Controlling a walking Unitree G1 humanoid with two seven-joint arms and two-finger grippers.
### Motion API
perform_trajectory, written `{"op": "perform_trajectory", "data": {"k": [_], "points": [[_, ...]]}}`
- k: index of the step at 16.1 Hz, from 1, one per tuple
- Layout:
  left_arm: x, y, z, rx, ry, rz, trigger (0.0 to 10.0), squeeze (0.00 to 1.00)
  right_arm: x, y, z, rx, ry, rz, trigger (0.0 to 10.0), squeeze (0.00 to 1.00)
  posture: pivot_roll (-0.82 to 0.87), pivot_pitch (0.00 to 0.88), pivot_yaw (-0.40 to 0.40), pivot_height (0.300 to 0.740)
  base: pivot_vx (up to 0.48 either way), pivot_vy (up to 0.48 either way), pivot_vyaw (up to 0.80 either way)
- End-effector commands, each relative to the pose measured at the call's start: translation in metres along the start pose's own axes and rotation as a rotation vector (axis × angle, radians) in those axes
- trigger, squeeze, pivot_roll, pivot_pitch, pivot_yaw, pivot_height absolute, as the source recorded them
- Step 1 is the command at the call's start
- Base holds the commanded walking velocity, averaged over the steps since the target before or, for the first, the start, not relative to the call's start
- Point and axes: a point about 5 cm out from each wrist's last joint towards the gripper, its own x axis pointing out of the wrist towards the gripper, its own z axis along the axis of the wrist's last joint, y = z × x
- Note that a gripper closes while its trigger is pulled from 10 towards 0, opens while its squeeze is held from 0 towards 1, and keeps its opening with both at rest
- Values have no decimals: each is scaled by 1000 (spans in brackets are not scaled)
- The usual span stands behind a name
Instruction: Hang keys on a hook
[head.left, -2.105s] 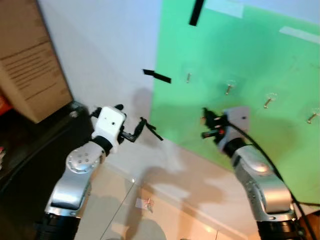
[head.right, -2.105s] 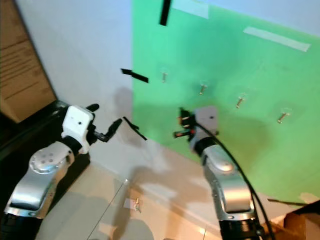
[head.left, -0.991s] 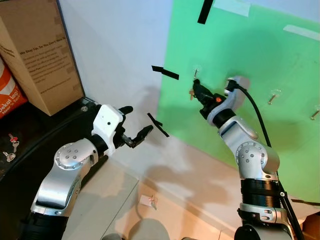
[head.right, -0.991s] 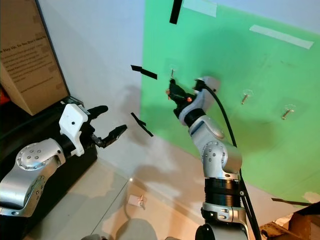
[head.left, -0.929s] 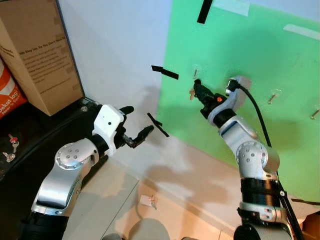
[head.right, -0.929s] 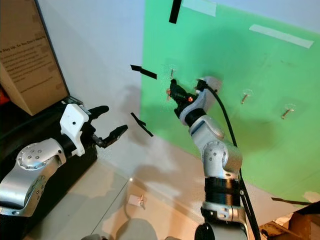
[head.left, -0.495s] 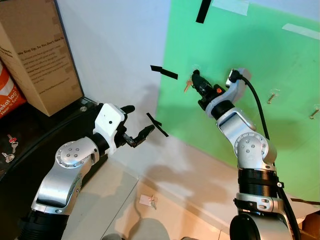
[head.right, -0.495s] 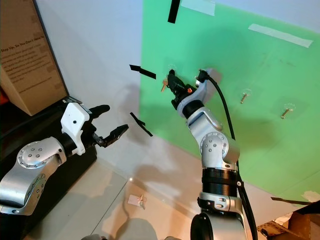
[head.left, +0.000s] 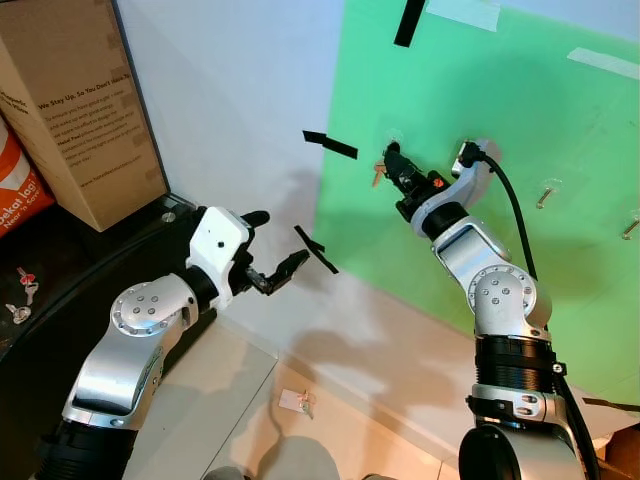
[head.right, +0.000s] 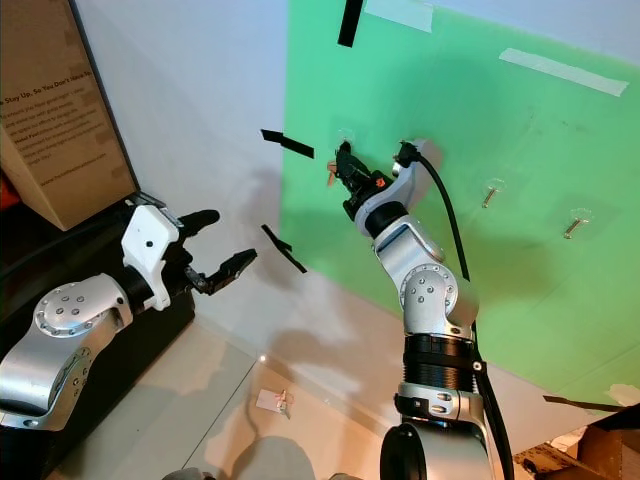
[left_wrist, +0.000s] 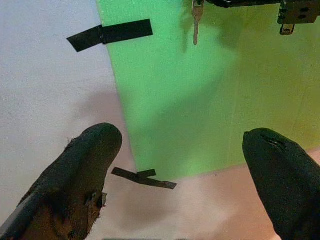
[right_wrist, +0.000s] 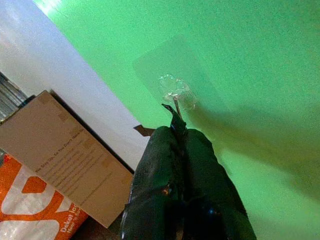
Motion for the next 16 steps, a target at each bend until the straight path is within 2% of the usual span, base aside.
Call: {"op": "perform_trajectory", "data": {"k": [1,4,9,12,16], "points": [[0,-2,5,12,-9,-16,10000,0,-2,-4,5,-17,-9,-25,10000,0,5,0,-74,740,0,0,0],[-1,-1,5,15,-7,-16,10000,0,-11,-11,7,-2,-3,-11,10000,0,2,0,-70,740,0,0,0],[1,-2,8,10,-21,-25,10000,0,-32,-6,14,3,62,172,10000,0,-1,0,-68,740,0,0,0],[1,-2,8,2,-25,-30,10000,0,-34,5,16,32,77,262,10000,0,-3,0,-71,740,0,0,0],[1,-2,9,-2,-29,-29,10000,0,-25,11,12,-9,90,248,10000,0,3,0,-77,740,0,0,0]]}}
